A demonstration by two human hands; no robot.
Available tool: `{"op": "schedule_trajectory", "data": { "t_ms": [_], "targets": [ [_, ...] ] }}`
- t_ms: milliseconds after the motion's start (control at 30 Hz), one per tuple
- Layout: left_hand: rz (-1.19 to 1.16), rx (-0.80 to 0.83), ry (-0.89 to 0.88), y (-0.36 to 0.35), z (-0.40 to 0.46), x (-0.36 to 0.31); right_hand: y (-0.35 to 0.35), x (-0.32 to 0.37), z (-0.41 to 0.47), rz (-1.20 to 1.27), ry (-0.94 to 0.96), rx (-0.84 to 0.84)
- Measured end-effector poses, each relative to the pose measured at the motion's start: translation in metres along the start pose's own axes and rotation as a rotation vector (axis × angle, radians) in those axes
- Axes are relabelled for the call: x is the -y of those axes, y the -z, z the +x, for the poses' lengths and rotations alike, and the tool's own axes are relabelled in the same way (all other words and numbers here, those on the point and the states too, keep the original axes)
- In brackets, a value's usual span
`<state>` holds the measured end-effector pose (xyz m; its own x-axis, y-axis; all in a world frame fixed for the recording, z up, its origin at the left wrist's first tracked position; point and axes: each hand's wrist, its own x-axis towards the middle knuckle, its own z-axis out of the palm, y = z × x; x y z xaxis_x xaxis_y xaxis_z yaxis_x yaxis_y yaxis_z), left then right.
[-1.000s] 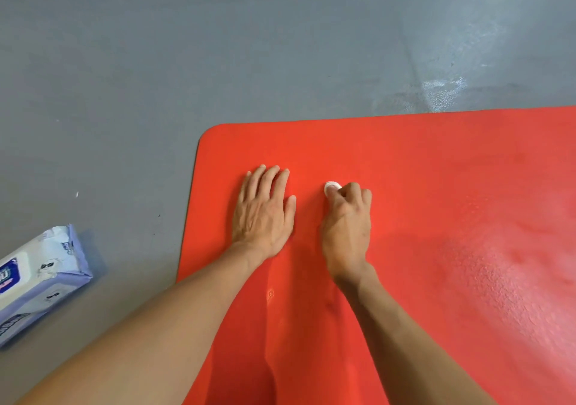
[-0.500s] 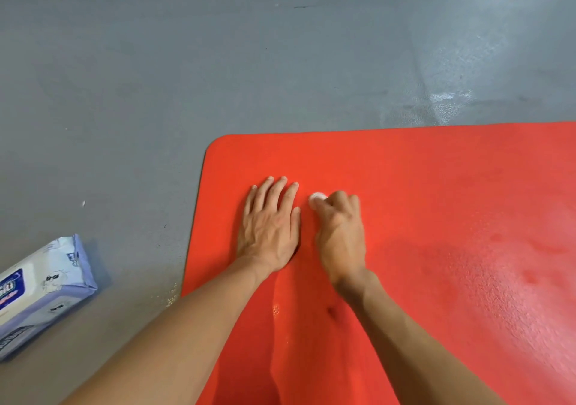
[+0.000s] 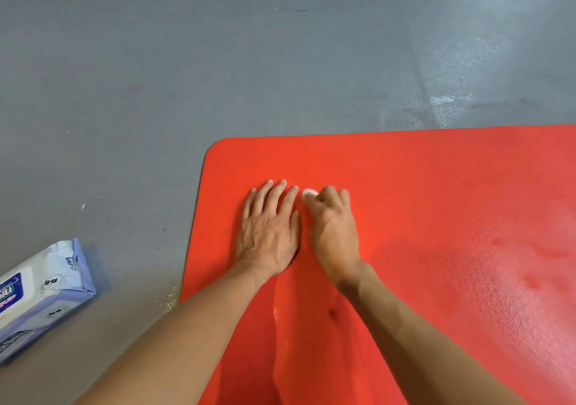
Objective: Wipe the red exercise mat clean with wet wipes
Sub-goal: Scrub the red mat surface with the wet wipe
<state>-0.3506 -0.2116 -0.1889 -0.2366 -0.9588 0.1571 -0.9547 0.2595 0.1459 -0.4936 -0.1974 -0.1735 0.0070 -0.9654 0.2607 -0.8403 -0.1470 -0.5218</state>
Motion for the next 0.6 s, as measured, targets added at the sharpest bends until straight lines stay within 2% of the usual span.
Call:
{"op": "schedule_trajectory", "data": {
  "t_ms": [67,200,267,333,400,467,533,600],
  "targets": [
    [-0.001,-0.002,0.003,0.001,0.000,-0.001,0.008,-0.014,0.006,-0.026,0.082,0.050],
    [0.018,0.017,0.014,0.002,0.001,-0.002,0.030,-0.074,0.038,-0.124,-0.328,-0.161],
    [0.015,0.017,0.018,0.001,0.000,-0.002,0.025,-0.070,0.048,-0.152,-0.434,-0.210],
    [0.001,0.007,0.010,0.001,0.000,-0.001,0.009,-0.036,0.047,-0.098,-0.331,-0.170],
    [-0.025,0.002,0.007,0.002,0.001,-0.001,-0.005,-0.004,0.035,-0.029,-0.098,-0.020],
    [-0.027,0.003,0.015,0.002,0.000,-0.002,-0.004,-0.003,0.032,-0.068,0.122,0.095],
    [0.005,0.010,0.023,0.001,0.000,-0.003,0.009,-0.034,0.043,-0.130,0.105,0.064],
    [0.070,0.053,0.011,0.006,0.006,-0.004,0.024,-0.069,0.050,-0.177,-0.107,-0.047]
  ]
}}
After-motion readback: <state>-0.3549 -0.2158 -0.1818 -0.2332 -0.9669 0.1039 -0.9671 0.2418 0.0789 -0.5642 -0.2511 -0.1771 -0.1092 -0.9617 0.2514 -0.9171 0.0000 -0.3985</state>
